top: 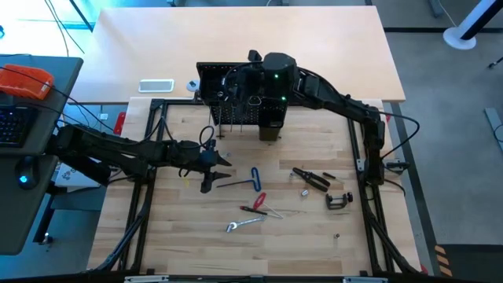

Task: Hang tools onto peg board
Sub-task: Put the socket into the top black bin on the pegboard

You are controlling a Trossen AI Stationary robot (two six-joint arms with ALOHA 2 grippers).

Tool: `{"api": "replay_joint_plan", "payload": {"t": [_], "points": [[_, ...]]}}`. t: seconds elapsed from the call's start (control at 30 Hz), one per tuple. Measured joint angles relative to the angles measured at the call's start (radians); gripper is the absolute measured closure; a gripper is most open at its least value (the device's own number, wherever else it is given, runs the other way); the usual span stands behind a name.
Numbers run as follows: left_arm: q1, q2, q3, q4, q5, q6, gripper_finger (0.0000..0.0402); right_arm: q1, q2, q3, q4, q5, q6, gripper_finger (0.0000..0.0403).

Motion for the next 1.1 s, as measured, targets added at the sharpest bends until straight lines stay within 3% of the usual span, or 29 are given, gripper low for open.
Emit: {"api": "replay_joint_plan", "payload": {"t": [0.53, 0.87, 1.1], "points": [[0.0, 0.0, 0.0, -0.002, 0.0, -0.001, 0.0225, 0.0, 0.0, 0.0, -0.005, -0.034, -0.011, 0.0303], [0.0, 0.0, 0.0, -0.002, 0.0, -0.008, 0.0225, 0.0, 0.0, 0.0, -0.006, -0.018, 0.007, 0.0246], [0.0, 0.0, 0.0, -0.003, 0.0, -0.009, 0.0225, 0.008, 0.0, 0.007, -0.001, -0.015, -0.009, 0.024]]}}
